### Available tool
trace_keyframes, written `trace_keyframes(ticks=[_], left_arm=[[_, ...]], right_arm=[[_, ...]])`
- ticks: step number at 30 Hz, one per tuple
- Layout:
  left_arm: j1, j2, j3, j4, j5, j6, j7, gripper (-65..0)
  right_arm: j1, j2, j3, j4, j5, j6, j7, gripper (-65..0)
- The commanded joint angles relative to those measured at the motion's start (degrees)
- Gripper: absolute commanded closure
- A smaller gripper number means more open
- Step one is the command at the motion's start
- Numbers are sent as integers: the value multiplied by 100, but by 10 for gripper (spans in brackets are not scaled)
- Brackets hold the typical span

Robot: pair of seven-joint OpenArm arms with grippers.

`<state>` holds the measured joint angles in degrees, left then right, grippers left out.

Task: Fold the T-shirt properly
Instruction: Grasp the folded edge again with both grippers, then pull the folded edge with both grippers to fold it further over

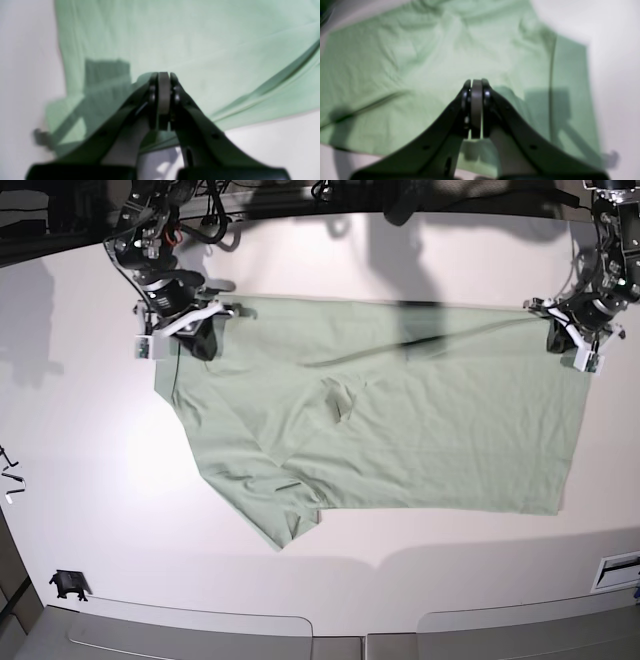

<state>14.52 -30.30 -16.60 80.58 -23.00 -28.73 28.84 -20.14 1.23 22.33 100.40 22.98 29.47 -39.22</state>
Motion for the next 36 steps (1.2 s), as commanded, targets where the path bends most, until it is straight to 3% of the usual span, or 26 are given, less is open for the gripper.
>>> trace_keyframes(ticks=[1, 5, 10, 14, 17, 20, 25, 36], left_arm=[[-105, -129, -50, -96, -42, 28, -46, 0], [-168, -131, -59, -702, -48, 31, -42, 0], [-31, -129, -59, -881, -107, 28, 24, 0], [9, -131, -59, -881, -114, 26, 553, 0], [70, -131, -61, -870, -520, 24, 1032, 0], [328, -129, -61, -776, -1034, 4, 1062, 0], [920, -122, -96, -380, -1115, 4, 1060, 0], [2162, 382, -1523, 579, -1167, 2, 1060, 0]], right_arm=[[28, 81, -66, -92, 87, 31, 166, 0], [31, 179, -299, -719, -243, 22, 319, 0], [-4, 247, -323, -1025, -636, -363, 258, 0], [-7, 466, -323, -1021, -625, -372, 101, 0], [-9, 643, -323, -1021, -549, -372, -83, 0], [-9, 754, -317, -1016, -323, -367, -356, 0], [-63, 765, -319, -1001, -284, -334, -632, 0], [-1250, 765, -319, -96, -4, -332, -623, 0]])
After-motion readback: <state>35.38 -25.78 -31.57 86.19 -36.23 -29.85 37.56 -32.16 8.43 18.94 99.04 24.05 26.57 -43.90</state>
